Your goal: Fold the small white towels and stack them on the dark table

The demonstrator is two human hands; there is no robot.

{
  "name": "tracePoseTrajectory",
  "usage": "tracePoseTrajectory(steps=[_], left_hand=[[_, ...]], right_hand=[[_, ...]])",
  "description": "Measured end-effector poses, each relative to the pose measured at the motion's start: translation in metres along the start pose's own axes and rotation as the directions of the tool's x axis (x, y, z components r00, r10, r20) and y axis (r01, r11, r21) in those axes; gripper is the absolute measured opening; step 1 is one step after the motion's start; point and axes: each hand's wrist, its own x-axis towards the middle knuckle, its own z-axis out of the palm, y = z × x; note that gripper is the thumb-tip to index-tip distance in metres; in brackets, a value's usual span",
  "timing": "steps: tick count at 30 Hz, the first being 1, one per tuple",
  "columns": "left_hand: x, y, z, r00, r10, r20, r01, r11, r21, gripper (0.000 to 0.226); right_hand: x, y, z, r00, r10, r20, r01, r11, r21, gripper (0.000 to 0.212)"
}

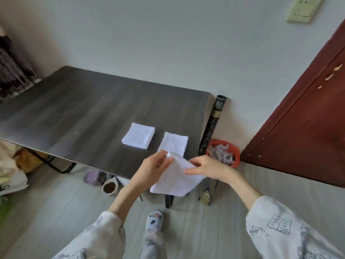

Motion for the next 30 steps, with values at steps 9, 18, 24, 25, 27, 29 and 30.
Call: tracePoseTrajectory(steps=[9,18,24,25,27,29,30], left_hand=[[0.153,-0.075,-0.042,0.902,-0.248,0.355,0.335,0.918,-0.21,0.033],[0.245,-0.121,-0.012,0.77,-0.395,0.501,0.527,0.836,-0.151,0.027],[0.282,-0.133,0.004,0.737,-0.444,0.509,0.528,0.849,-0.025,0.026],[0.286,-0.135,0.007,0.733,-0.45,0.511,0.525,0.851,-0.004,0.027],[0.291,-0.14,0.01,0.724,-0.46,0.514,0.525,0.851,0.023,0.028],[0.293,-0.145,0.012,0.719,-0.469,0.512,0.518,0.854,0.055,0.03],[0.294,-0.148,0.014,0.716,-0.475,0.511,0.517,0.853,0.068,0.031]], right_hand=[[0.129,0.02,-0.012,0.928,0.363,-0.087,-0.198,0.677,0.709,0.02],[0.202,0.035,-0.03,0.807,0.482,-0.341,-0.25,0.802,0.543,0.02],[0.242,0.06,-0.037,0.755,0.569,-0.326,-0.378,0.784,0.492,0.019],[0.247,0.064,-0.036,0.752,0.581,-0.311,-0.398,0.777,0.488,0.021],[0.253,0.07,-0.035,0.746,0.602,-0.284,-0.43,0.761,0.485,0.026],[0.258,0.074,-0.034,0.739,0.616,-0.273,-0.457,0.756,0.469,0.03],[0.26,0.075,-0.033,0.734,0.623,-0.27,-0.468,0.752,0.464,0.03]])
